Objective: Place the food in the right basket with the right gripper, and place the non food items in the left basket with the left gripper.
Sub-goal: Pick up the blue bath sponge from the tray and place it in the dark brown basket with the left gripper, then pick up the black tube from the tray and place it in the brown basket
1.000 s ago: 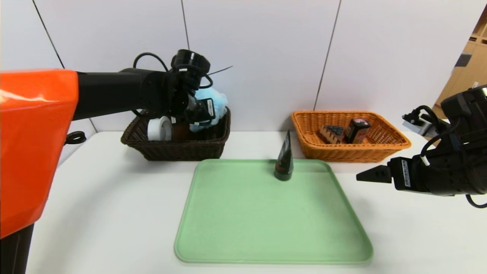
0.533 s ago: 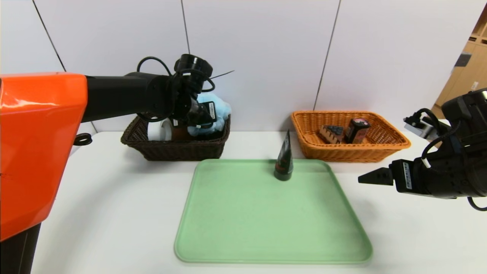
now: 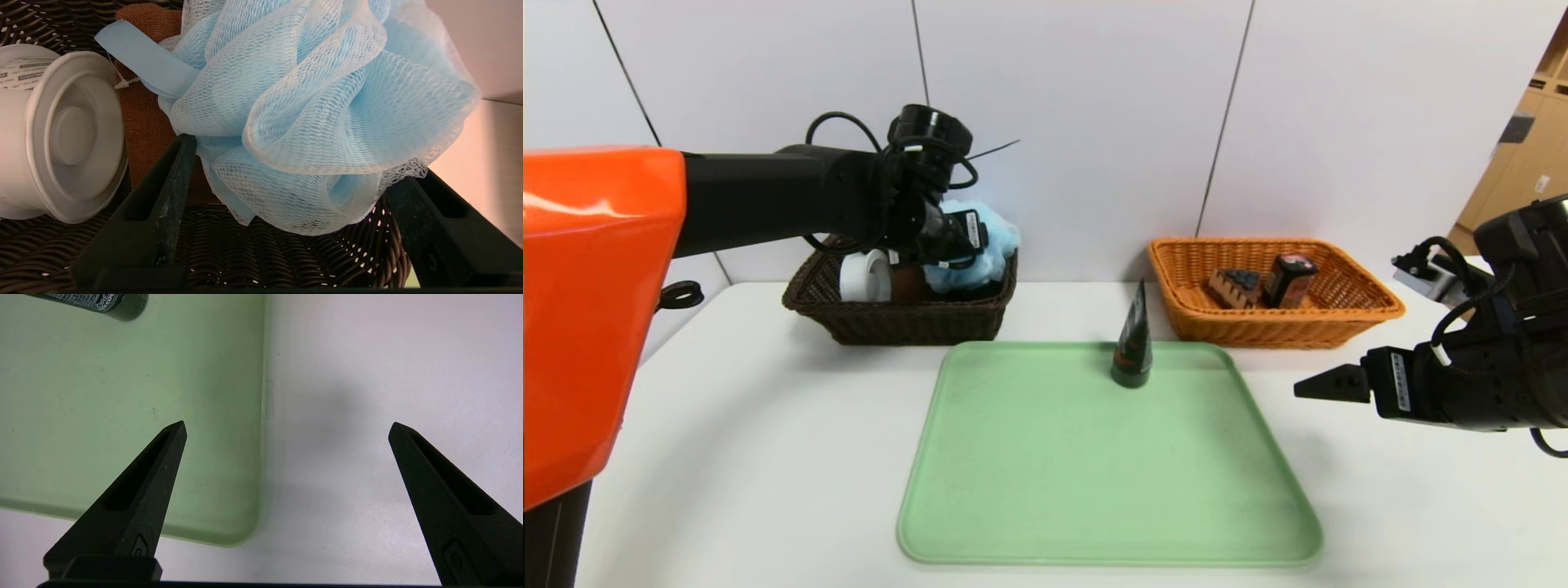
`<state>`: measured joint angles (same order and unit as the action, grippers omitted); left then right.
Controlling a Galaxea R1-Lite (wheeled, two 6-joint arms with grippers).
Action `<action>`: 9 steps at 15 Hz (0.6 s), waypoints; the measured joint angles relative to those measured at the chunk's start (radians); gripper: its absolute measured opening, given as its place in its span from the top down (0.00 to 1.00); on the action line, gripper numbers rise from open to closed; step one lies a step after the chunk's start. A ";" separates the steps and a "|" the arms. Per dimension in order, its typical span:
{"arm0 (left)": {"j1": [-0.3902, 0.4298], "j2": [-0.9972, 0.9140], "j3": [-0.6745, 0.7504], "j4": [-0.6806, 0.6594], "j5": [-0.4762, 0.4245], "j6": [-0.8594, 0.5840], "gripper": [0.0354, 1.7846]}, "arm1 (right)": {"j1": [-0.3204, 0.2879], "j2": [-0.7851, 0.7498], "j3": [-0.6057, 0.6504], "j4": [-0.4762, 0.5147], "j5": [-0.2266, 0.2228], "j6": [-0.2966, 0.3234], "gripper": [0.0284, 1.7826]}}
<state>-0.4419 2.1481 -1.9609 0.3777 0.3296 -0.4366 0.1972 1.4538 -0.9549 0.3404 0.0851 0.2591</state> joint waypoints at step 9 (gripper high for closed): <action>-0.086 -0.276 0.143 0.047 0.034 -0.008 0.08 | 0.013 -0.001 0.008 0.000 -0.003 0.001 0.04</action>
<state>-0.5281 1.8717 -1.8179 0.4251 0.3636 -0.4449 0.2106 1.4523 -0.9472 0.3400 0.0826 0.2602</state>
